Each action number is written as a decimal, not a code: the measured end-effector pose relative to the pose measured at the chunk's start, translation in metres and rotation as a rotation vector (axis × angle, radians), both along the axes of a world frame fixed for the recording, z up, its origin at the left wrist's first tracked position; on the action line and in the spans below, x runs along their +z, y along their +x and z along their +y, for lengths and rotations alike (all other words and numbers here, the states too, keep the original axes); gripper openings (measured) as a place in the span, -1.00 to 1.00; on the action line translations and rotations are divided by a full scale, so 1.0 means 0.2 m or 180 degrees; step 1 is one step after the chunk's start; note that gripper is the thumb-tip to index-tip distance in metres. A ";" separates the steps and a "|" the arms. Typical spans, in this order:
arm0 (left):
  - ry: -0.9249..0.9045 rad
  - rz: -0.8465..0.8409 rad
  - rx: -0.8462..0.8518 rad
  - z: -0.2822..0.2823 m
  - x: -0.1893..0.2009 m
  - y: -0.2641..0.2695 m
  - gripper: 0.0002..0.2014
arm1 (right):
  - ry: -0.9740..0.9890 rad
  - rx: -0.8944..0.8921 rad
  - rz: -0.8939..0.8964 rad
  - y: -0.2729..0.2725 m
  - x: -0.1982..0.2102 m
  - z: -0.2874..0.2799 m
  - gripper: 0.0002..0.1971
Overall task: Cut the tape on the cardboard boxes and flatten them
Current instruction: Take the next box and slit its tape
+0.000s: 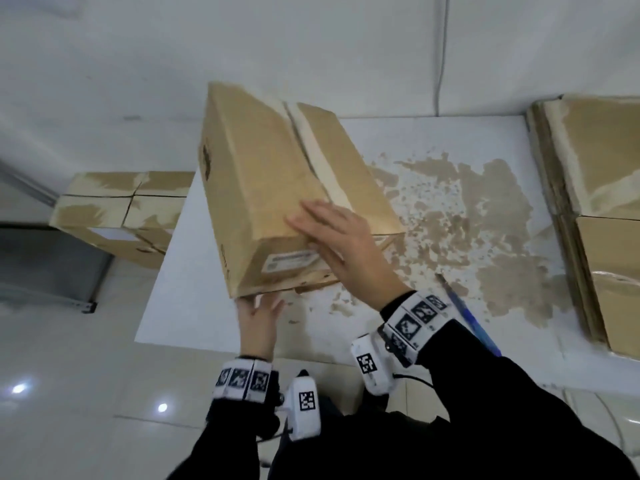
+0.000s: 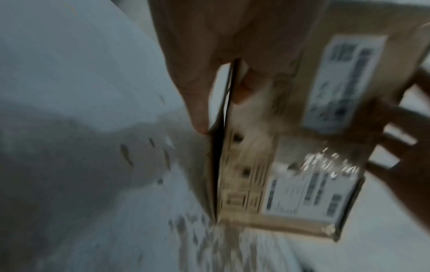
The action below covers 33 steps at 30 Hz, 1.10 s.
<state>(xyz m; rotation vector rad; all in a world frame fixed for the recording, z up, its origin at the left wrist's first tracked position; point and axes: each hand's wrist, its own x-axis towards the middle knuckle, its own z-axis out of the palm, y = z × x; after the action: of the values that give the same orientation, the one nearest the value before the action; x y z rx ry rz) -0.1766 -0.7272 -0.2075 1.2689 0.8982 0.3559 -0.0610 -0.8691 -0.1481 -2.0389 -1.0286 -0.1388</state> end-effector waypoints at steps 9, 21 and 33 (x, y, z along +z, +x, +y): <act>0.3612 0.0610 -0.0968 0.16 0.38 0.09 -0.38 | -0.0060 0.0535 0.0007 -0.23 -0.13 0.11 -0.66; 0.4504 0.1392 -0.1955 0.15 0.24 0.22 -0.37 | -0.1890 -0.2804 0.2186 -0.18 -0.58 -0.87 -0.76; 0.4237 0.1313 -0.3492 0.54 0.38 0.15 -0.18 | -0.0244 -0.0873 0.2331 0.14 0.34 0.25 -0.75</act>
<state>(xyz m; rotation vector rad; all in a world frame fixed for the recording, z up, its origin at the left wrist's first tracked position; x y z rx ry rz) -0.1470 -0.6202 -0.1316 2.8970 0.0431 -0.2996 -0.0340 -0.8198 -0.0797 -2.0378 -0.3010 0.4816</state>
